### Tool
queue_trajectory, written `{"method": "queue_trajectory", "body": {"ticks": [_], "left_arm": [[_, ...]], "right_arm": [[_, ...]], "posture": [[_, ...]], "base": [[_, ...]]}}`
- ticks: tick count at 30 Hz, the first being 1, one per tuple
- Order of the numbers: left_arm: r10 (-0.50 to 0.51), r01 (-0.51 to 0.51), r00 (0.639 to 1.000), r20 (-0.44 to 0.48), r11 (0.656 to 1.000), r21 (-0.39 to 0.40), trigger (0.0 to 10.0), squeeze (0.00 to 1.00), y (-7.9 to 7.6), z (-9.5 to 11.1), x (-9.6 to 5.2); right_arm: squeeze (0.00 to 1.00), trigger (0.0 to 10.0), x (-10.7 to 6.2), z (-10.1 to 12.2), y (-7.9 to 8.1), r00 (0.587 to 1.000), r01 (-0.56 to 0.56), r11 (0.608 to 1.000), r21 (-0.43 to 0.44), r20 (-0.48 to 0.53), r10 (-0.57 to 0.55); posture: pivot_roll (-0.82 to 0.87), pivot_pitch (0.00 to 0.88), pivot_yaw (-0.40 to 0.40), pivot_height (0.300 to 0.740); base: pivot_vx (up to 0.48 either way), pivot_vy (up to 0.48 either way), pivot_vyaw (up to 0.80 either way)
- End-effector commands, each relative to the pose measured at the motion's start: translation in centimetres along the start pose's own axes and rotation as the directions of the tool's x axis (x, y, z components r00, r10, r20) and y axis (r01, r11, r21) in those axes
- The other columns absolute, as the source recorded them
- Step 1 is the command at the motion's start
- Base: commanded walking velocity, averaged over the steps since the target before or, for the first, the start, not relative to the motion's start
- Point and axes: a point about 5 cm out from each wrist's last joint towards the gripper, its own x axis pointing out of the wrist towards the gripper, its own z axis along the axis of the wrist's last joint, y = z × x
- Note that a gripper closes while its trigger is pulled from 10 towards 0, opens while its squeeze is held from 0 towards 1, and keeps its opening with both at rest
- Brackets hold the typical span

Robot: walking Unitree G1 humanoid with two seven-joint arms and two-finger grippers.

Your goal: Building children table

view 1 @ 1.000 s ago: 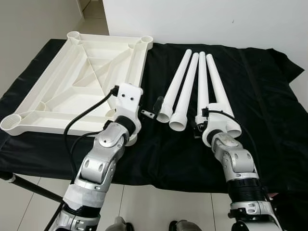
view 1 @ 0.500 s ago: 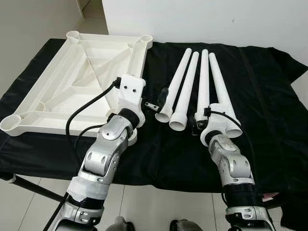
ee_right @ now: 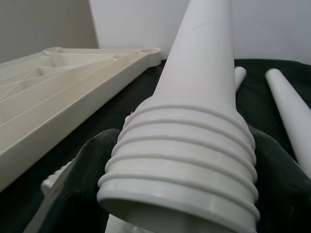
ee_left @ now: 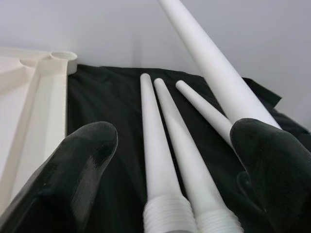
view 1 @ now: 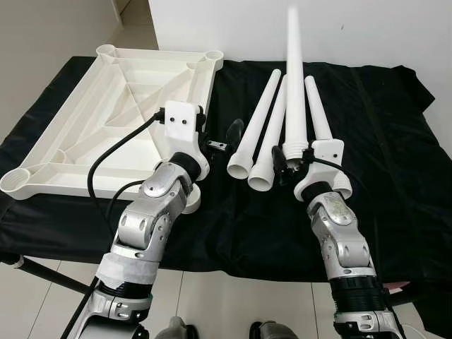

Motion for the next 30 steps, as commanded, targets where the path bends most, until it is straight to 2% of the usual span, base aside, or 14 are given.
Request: {"method": "queue_trajectory", "body": {"ticks": [1,2,5,6,7,8,9,11,13,14,15,21,24,30], "left_arm": [[-0.197,0.197,0.98,0.005,0.98,-0.034,10.0,1.0,-0.9,0.5,0.0],[-0.197,0.197,0.98,0.005,0.98,-0.034,10.0,1.0,-0.9,0.5,0.0],[-0.22,0.215,0.975,-0.025,0.969,-0.125,10.0,1.0,-0.5,0.8,0.2],[-0.224,0.217,0.974,-0.031,0.964,-0.155,10.0,0.87,-0.4,0.9,0.3],[-0.228,0.219,0.973,-0.033,0.96,-0.174,10.0,0.0,-0.3,1.0,0.3],[-0.228,0.219,0.973,-0.033,0.96,-0.174,10.0,0.0,-0.3,1.0,0.3],[-0.258,0.245,0.966,-0.034,0.946,-0.213,10.0,0.0,-0.4,1.2,0.3],[-0.258,0.245,0.966,-0.034,0.946,-0.213,10.0,0.0,-0.4,1.2,0.3],[-0.32,0.298,0.947,-0.038,0.915,-0.273,10.0,0.0,-0.6,1.7,0.3],[-0.32,0.298,0.947,-0.038,0.915,-0.273,10.0,0.0,-0.6,1.7,0.3],[-0.36,0.323,0.931,-0.058,0.889,-0.324,10.0,0.0,-0.7,1.7,0.3],[-0.383,0.325,0.918,-0.101,0.875,-0.359,10.0,0.0,-0.5,1.6,0.4],[-0.413,0.337,0.905,-0.102,0.842,-0.422,10.0,0.0,-0.4,1.9,0.5],[-0.377,0.286,0.915,-0.141,0.854,-0.435,10.0,0.0,0.7,2.4,1.3]], "right_arm": [[0.0,10.0,-0.3,0.4,0.6,0.998,-0.047,0.998,-0.031,0.046,0.049],[0.0,10.0,-0.3,0.4,0.6,0.998,-0.047,0.998,-0.031,0.046,0.049],[0.0,10.0,-1.2,0.5,1.4,0.981,-0.158,0.983,-0.092,0.102,0.167],[0.0,10.0,-1.5,0.4,1.7,0.973,-0.19,0.975,-0.114,0.11,0.203],[0.0,10.0,-1.7,0.4,1.8,0.968,-0.209,0.97,-0.127,0.113,0.223],[0.0,10.0,-1.7,0.4,1.8,0.968,-0.209,0.97,-0.127,0.113,0.223],[0.0,10.0,-1.8,0.2,2.2,0.96,-0.242,0.959,-0.145,0.109,0.258],[0.0,10.0,-1.8,0.2,2.2,0.96,-0.242,0.959,-0.145,0.109,0.258],[0.0,10.0,-2.1,-0.2,2.8,0.94,-0.306,0.937,-0.166,0.1,0.325],[0.0,10.0,-2.1,-0.2,2.8,0.94,-0.306,0.937,-0.166,0.1,0.325],[0.0,10.0,-2.3,-0.3,3.3,0.925,-0.343,0.92,-0.187,0.101,0.365],[0.0,10.0,-2.5,-0.5,4.3,0.898,-0.401,0.892,-0.209,0.103,0.428],[0.0,10.0,-2.7,-0.6,4.9,0.878,-0.433,0.871,-0.233,0.109,0.466],[0.0,10.0,-3.3,-0.8,5.3,0.853,-0.469,0.84,-0.273,0.105,0.511]], "posture": [[-0.14,0.075,0.067,0.74],[-0.14,0.075,0.067,0.74],[-0.14,0.083,0.074,0.74],[-0.14,0.083,0.074,0.74],[-0.14,0.083,0.074,0.74],[-0.14,0.083,0.074,0.74],[-0.14,0.09,0.079,0.74],[-0.14,0.09,0.079,0.74],[-0.14,0.092,0.079,0.74],[-0.14,0.092,0.079,0.74],[-0.13,0.094,0.082,0.74],[-0.14,0.095,0.087,0.74],[-0.14,0.094,0.091,0.74],[-0.14,0.094,0.09,0.74]], "base": [[0.0,0.0,0.0],[0.0,0.0,0.0],[0.0,0.0,0.0],[0.0,0.0,0.0],[0.0,0.0,0.0],[0.0,0.0,0.0],[0.0,0.0,0.0],[0.0,0.0,0.0],[0.0,0.0,0.0],[0.0,0.0,0.0],[0.0,0.0,0.0],[0.0,0.0,0.0],[0.0,0.0,0.0],[0.0,0.0,0.0]]}}
